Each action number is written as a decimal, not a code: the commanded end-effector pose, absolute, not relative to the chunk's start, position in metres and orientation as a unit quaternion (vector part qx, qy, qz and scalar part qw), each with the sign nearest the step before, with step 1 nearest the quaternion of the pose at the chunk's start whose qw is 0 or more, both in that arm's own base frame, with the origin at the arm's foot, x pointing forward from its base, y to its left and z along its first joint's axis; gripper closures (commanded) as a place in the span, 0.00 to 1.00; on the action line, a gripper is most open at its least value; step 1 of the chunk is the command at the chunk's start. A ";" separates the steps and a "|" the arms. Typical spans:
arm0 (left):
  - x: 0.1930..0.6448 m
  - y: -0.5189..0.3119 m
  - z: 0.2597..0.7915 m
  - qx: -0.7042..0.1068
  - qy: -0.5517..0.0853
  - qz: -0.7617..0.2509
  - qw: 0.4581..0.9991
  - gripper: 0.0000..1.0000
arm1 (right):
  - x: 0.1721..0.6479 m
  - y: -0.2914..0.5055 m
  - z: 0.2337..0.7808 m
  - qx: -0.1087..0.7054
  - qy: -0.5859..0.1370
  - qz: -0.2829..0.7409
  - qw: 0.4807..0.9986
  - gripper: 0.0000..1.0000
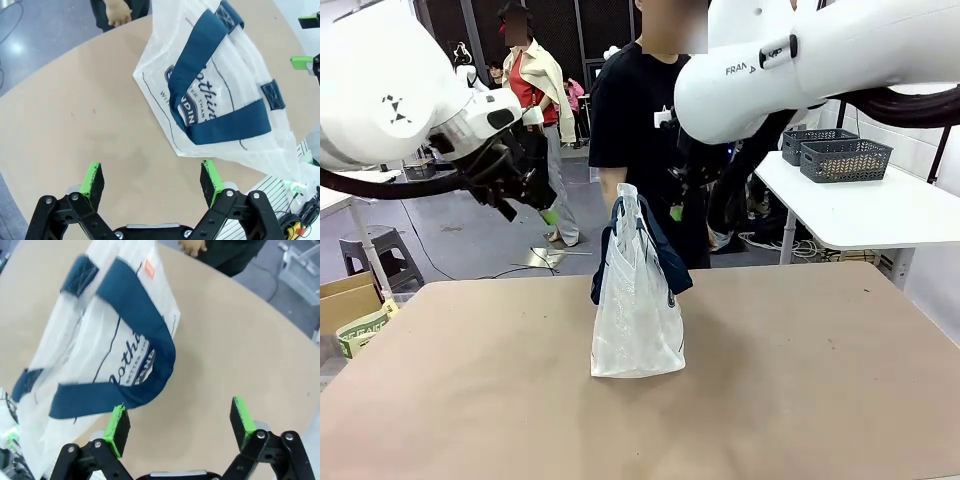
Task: Transfer purchased items from the store into the shopping bag.
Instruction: Open the Reusable shopping bag in the center of the table.
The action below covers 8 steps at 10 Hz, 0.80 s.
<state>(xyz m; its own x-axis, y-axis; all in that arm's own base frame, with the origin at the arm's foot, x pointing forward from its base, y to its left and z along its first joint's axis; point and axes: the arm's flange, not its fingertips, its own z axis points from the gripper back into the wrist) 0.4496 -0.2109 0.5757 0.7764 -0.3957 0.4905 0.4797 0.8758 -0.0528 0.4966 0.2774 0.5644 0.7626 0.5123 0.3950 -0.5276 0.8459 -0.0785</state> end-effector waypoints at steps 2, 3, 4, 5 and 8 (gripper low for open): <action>0.444 -0.206 0.569 -0.089 -0.234 -0.231 0.940 0.00 | 0.487 0.272 0.556 0.022 -0.203 0.281 0.938 0.00; 0.444 -0.206 0.569 -0.089 -0.234 -0.231 0.940 0.00 | 0.487 0.272 0.556 0.022 -0.203 0.281 0.938 0.00; 0.450 -0.211 0.573 -0.087 -0.237 -0.233 0.939 0.00 | 0.497 0.278 0.564 0.019 -0.204 0.278 0.939 0.00; 0.448 -0.223 0.570 -0.091 -0.204 -0.191 0.956 0.00 | 0.502 0.277 0.559 0.062 -0.180 0.228 0.955 0.00; 0.442 -0.246 0.593 -0.106 -0.173 -0.125 0.971 0.00 | 0.521 0.299 0.574 0.041 -0.146 0.151 0.977 0.00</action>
